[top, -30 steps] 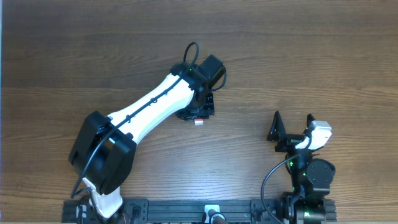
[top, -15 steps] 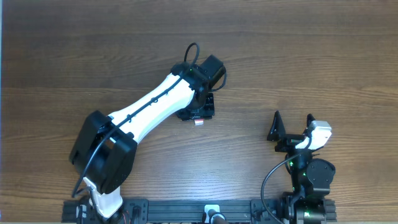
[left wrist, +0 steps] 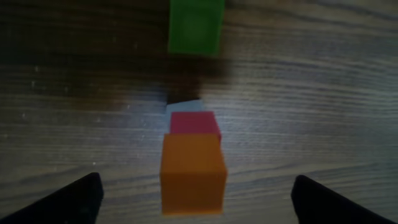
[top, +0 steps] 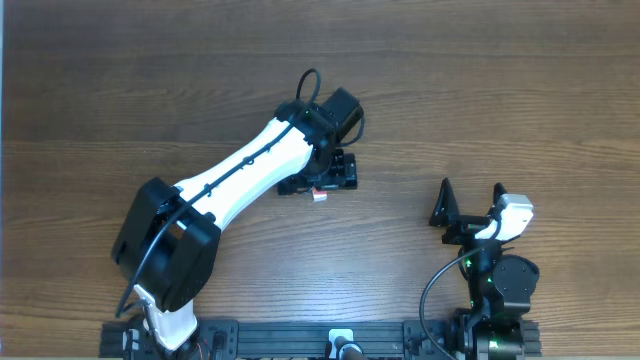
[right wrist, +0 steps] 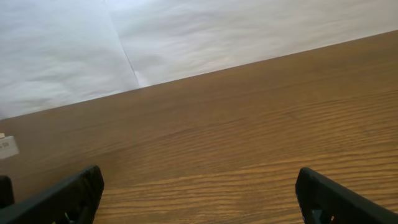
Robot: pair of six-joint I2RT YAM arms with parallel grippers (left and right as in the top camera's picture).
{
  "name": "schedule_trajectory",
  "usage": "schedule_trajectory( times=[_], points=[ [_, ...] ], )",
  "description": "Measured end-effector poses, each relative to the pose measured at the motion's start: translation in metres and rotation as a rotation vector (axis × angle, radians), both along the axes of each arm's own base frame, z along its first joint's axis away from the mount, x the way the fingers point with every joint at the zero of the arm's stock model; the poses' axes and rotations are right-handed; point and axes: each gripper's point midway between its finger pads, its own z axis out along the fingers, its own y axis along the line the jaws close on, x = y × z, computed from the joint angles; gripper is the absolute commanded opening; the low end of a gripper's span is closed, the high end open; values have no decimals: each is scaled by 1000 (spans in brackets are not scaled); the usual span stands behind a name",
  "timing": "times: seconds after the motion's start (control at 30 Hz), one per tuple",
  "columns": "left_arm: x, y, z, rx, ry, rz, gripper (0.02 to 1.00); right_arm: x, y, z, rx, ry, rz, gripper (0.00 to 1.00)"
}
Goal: Stack Cubes
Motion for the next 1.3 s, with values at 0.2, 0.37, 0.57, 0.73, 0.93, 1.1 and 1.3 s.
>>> schedule_trajectory(
  times=[0.2, 0.37, 0.57, 0.73, 0.93, 1.1, 1.3],
  points=[
    [17, -5, 10, -27, -90, 20, 998, 0, 0, 0, 0, 0, 0, 991],
    [47, -11, 66, -117, -316, 49, 998, 0, 0, 0, 0, 0, 0, 993],
    [74, 11, 174, -251, -638, 117, 998, 0, 0, 0, 0, 0, 0, 991],
    [77, 57, 246, -294, -833, 186, 985, 0, 0, 0, 0, 0, 0, 991],
    [61, 116, 305, -363, -1095, 253, 965, 0, 0, 0, 0, 0, 0, 993],
    [29, 178, 301, -370, -1284, 300, 943, 0, 0, 0, 0, 0, 0, 993],
    [-10, 217, 254, -275, -1325, 284, 928, 0, 0, 0, 0, 0, 0, 991]
  ],
)
